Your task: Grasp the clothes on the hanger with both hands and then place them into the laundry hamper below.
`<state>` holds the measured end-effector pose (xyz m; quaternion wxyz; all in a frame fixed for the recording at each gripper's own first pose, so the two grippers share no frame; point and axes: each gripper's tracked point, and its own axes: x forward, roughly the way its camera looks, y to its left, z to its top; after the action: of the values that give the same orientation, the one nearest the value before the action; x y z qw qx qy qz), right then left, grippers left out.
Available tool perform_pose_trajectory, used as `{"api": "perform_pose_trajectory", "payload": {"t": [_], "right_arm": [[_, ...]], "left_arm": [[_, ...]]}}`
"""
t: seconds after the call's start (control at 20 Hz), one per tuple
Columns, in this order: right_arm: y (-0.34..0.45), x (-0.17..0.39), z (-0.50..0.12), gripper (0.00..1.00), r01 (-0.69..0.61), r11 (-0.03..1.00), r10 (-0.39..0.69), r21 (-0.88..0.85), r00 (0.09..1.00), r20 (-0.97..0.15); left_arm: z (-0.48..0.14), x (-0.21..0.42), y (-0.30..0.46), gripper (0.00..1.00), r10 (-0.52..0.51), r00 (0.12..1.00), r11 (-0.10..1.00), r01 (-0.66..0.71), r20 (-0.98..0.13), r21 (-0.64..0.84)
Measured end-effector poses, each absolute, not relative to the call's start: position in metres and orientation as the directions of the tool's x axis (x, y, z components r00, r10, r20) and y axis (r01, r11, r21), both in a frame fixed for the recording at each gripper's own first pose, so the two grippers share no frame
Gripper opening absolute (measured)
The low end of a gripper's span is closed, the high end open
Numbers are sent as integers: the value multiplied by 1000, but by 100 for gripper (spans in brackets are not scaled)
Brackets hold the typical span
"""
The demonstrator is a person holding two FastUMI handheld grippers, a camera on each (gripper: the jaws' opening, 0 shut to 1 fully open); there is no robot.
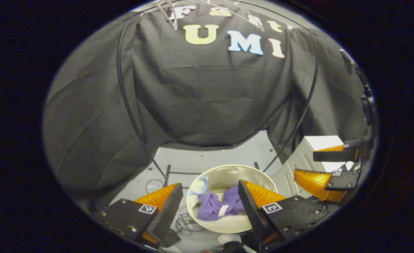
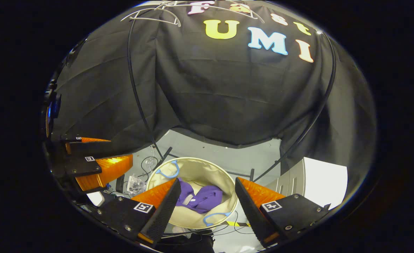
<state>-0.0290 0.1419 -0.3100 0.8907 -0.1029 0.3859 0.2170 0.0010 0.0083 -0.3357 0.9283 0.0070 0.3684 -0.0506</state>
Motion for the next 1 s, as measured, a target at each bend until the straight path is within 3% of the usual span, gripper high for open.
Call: {"api": "perform_pose_trajectory", "payload": {"t": [0.2, 0.6, 0.7, 1.0], "right_arm": [[135, -25, -273, 96, -410, 912, 298, -16, 689, -661], [82, 1, -137, 96, -299, 953, 267, -49, 905, -332], [65, 0, -99, 95, -280, 959, 259, -51, 932, -252], [-2, -10, -30, 94, -218, 975, 211, -45, 969, -126]], "left_arm": [[-286, 16, 6, 92, -95, 797, 995, 89, -597, -40], [-152, 45, -13, 92, -89, 939, 995, 99, -332, 13], [-122, 43, -25, 97, -90, 958, 996, 93, -274, -2], [-26, 13, -37, 97, -63, 988, 998, 59, -140, -32]]}}
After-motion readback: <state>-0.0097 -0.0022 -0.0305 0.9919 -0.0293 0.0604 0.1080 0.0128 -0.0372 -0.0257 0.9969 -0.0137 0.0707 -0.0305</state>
